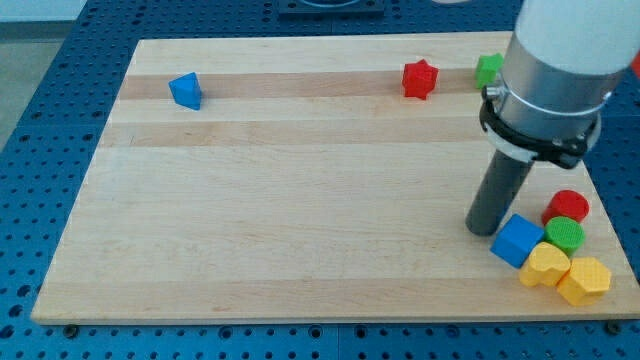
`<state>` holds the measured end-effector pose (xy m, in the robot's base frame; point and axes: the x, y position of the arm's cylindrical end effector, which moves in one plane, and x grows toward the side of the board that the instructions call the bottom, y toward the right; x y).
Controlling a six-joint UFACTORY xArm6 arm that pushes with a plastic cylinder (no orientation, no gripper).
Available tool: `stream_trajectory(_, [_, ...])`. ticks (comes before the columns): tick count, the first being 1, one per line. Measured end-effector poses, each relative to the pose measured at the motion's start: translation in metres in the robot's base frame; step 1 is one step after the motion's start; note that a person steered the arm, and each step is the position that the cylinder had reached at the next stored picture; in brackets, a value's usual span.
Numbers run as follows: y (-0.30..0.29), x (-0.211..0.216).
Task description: Move the green star towards the top of the group of blocks
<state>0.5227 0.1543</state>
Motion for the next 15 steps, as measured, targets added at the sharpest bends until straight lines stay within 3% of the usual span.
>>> stream_trajectory(1, [-0.002,-0.061])
stream_trajectory(3, [0.067,-0.154])
stream_trajectory(4, [0.066,-0.176])
stream_trajectory(6, [0.129,-0.153])
stream_trajectory(7, [0.177,-0.194])
stream_trajectory(8, [0.182,-0.257])
stream_trajectory(9, [0.140,-0.294])
stream_trajectory(10, [0.083,-0.295])
stream_trajectory(11, [0.054,-0.264])
stream_trajectory(13, [0.047,-0.161])
stream_trajectory(14, [0.046,-0.173])
stream_trajectory(15, [0.048,-0.223])
